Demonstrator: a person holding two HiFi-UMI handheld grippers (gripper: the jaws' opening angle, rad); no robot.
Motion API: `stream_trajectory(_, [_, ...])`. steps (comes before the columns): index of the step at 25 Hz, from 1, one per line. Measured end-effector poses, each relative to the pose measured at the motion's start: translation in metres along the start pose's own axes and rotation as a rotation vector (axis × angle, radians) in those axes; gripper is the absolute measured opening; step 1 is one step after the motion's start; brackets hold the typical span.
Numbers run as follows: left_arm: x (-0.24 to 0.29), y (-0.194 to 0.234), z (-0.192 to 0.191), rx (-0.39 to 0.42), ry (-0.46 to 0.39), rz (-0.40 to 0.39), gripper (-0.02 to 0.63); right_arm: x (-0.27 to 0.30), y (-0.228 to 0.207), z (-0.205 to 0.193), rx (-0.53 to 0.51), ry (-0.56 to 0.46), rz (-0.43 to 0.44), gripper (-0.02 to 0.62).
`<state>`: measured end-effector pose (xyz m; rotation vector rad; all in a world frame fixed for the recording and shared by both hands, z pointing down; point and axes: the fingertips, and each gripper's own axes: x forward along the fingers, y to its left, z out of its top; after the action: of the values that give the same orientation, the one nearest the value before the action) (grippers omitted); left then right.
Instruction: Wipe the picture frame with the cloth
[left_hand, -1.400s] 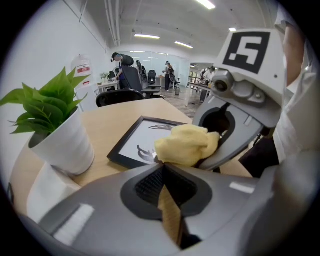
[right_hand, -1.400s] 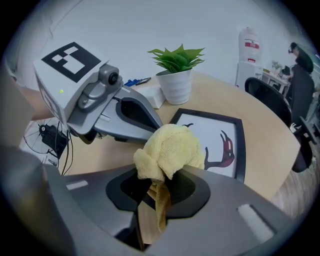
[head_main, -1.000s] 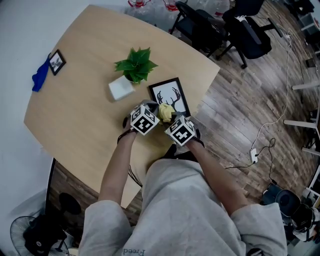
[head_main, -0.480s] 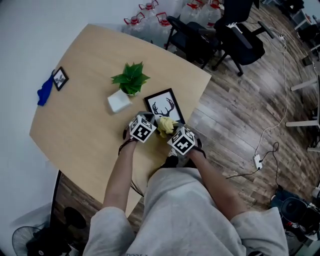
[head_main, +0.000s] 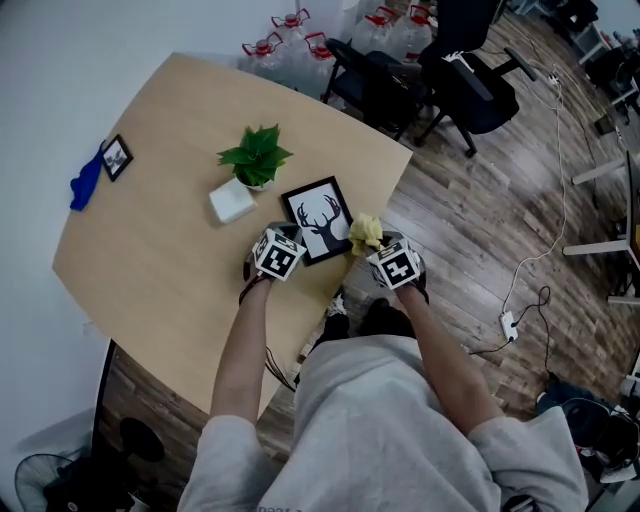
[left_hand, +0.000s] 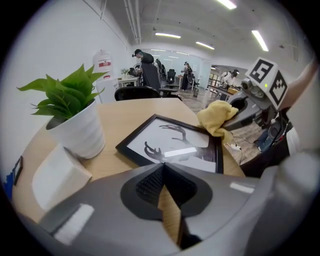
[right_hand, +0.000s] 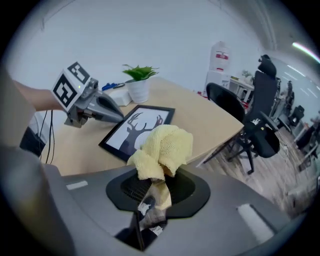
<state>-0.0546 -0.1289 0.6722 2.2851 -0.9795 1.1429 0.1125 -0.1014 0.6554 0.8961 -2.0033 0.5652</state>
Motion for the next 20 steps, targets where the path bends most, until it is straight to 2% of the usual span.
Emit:
stream_trajectory(2, [-0.004, -0.001, -0.001, -0.024, -0.008, 0.021, 0.052, -0.010, -0.012, 0.000, 0.079, -0.065, -0.012, 0.081])
stream_trajectory(4, [-0.015, -0.003, 0.004, -0.074, -0.058, 0.046, 0.052, -0.021, -0.020, 0.004, 0.139, -0.148, -0.002, 0.081])
stream_trajectory(6, [-0.032, -0.007, 0.012, -0.132, -0.123, 0.080, 0.052, -0.031, -0.021, 0.013, 0.170, -0.233, 0.021, 0.081])
stream_trajectory(8, [-0.045, -0.013, 0.010, -0.205, -0.148, 0.117, 0.052, -0.039, -0.016, 0.022, 0.174, -0.295, 0.045, 0.081])
stream_trajectory(13, [-0.073, -0.028, 0.016, -0.336, -0.205, 0.213, 0.052, -0.058, 0.002, 0.033, 0.126, -0.313, 0.075, 0.081])
stream_trajectory(20, [-0.128, -0.056, 0.037, -0.475, -0.340, 0.346, 0.052, -0.094, 0.015, 0.044, 0.171, -0.389, 0.140, 0.081])
